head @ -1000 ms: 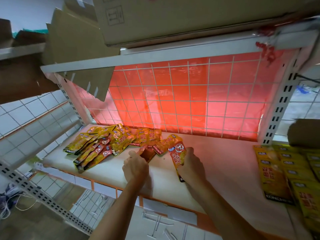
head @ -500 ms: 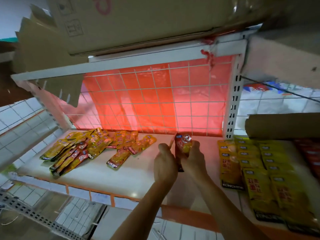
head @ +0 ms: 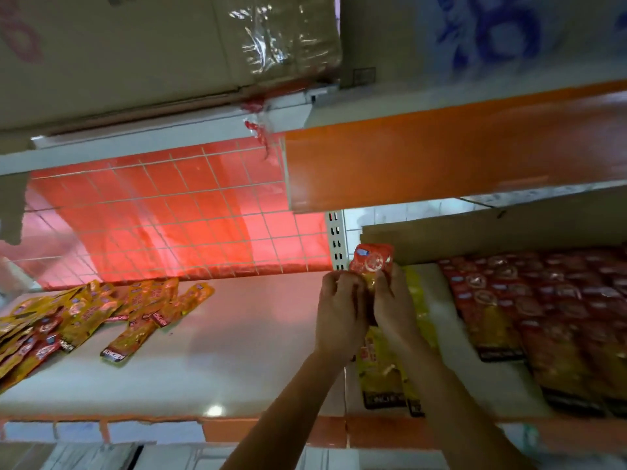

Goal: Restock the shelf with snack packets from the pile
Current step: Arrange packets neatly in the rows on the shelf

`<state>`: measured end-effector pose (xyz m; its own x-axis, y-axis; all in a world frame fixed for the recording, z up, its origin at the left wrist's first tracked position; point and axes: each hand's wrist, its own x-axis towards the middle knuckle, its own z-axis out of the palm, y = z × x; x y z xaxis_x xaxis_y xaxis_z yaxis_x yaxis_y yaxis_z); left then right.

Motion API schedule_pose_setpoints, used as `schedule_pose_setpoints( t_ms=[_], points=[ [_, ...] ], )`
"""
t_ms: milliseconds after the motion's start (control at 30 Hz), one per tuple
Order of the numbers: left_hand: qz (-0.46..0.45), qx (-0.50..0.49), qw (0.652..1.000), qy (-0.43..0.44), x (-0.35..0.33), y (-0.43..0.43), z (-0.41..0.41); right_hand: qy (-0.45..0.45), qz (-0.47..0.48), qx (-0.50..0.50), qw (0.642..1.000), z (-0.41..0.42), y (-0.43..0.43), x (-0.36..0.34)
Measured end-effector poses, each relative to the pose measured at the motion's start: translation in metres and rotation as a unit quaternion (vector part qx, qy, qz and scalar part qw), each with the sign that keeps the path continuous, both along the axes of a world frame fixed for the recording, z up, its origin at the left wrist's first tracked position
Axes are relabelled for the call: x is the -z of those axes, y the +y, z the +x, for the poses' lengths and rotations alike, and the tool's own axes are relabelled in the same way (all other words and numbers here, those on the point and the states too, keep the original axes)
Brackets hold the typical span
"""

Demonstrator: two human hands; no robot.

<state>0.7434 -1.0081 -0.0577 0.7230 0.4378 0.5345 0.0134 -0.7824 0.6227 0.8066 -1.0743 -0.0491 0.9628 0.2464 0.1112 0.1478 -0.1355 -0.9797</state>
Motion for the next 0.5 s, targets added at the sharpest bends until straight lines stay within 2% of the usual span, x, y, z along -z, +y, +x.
schedule_pose_setpoints(
  t_ms=[133, 233, 500],
  points=[
    [-0.090, -0.004, 0.995, 0.031, 0.002, -0.034, 0.027, -0.030, -0.028, 0.041, 0.998, 0.027, -0.055, 0.002],
    [-0.156, 0.031, 0.986, 0.054, 0.002, -0.062, 0.047, -0.024, -0.080, 0.079, 0.993, 0.046, -0.093, 0.002],
    [-0.164, 0.045, 0.979, 0.117, 0.016, -0.121, 0.075, -0.002, -0.165, 0.193, 0.967, 0.080, -0.180, 0.013]
  ],
)
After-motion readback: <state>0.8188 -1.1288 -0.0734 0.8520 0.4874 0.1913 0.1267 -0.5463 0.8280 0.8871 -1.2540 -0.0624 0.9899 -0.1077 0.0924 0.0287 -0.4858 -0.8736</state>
